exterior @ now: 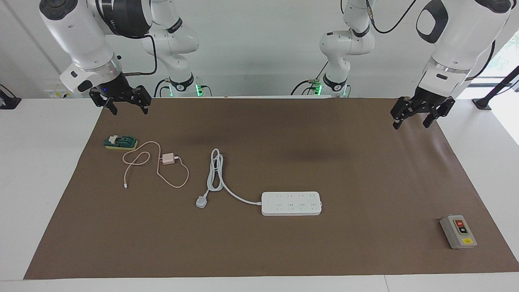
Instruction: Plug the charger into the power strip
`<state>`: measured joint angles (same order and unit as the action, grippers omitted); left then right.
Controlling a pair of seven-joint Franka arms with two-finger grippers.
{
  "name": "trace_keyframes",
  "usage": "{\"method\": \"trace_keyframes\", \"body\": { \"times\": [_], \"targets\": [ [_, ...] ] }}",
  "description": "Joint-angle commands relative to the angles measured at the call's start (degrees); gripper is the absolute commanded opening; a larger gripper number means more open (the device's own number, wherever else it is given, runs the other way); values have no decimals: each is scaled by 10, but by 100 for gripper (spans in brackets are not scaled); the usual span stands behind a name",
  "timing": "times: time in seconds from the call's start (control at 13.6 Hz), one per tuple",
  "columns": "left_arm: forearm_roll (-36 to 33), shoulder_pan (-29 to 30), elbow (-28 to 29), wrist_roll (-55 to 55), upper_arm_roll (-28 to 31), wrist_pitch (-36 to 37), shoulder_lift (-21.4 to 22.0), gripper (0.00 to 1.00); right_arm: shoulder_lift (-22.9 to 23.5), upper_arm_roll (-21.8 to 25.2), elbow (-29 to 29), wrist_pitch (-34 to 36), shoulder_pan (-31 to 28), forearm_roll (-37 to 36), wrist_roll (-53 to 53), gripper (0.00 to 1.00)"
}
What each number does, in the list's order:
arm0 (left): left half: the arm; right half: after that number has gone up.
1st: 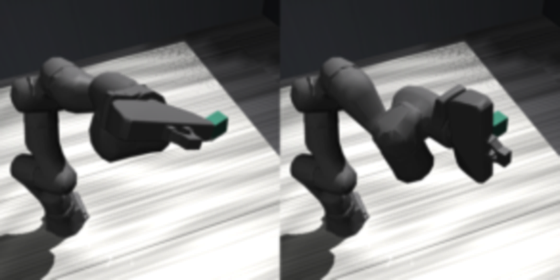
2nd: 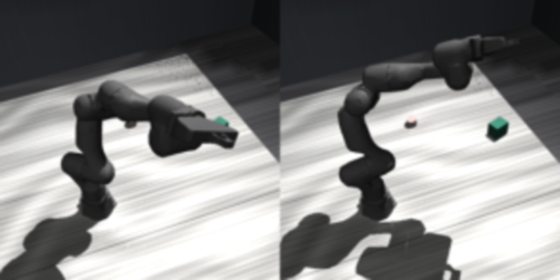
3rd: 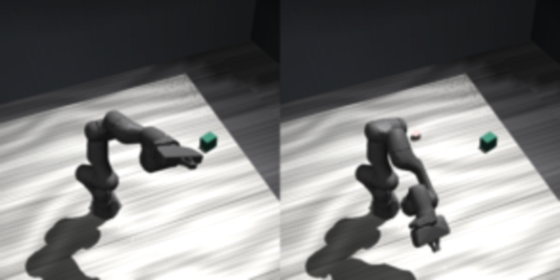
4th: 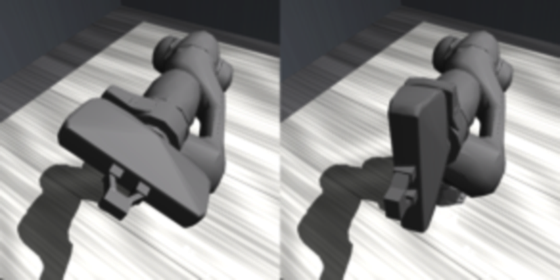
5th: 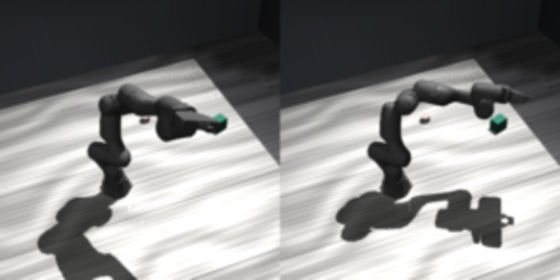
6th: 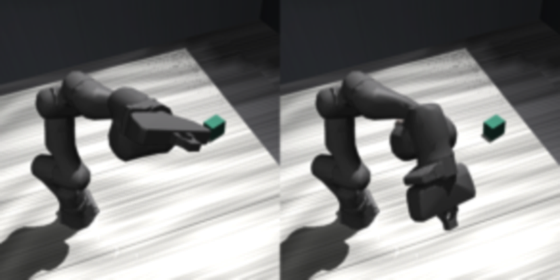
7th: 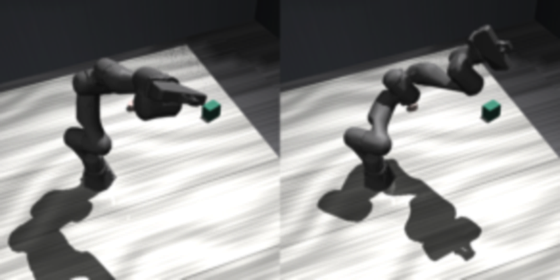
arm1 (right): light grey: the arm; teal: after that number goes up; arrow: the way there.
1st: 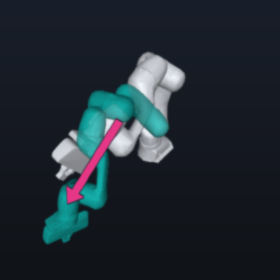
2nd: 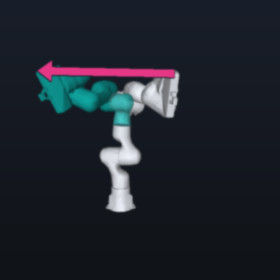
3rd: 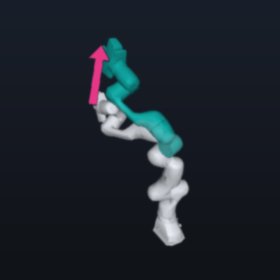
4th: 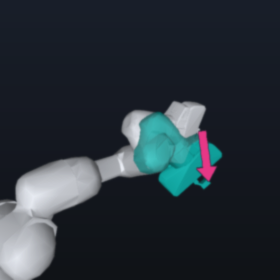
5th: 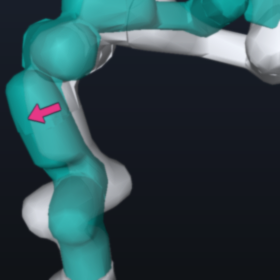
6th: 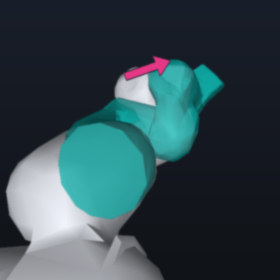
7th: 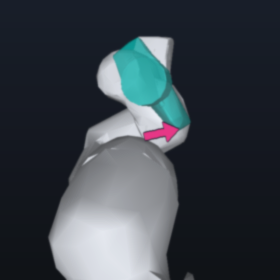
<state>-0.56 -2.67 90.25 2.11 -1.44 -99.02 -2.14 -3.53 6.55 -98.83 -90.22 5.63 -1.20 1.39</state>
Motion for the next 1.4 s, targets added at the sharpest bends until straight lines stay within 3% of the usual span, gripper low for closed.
{"method": "trace_keyframes", "body": {
  "times": [0.0,1.32],
  "targets": [
    [3,1,5,-6,1,5,8,100,1,-6,2,0,-3,-10,-13,100],
    [3,2,5,-6,2,17,10,100,1,-24,2,30,-7,-3,-10,100]
  ]
}}
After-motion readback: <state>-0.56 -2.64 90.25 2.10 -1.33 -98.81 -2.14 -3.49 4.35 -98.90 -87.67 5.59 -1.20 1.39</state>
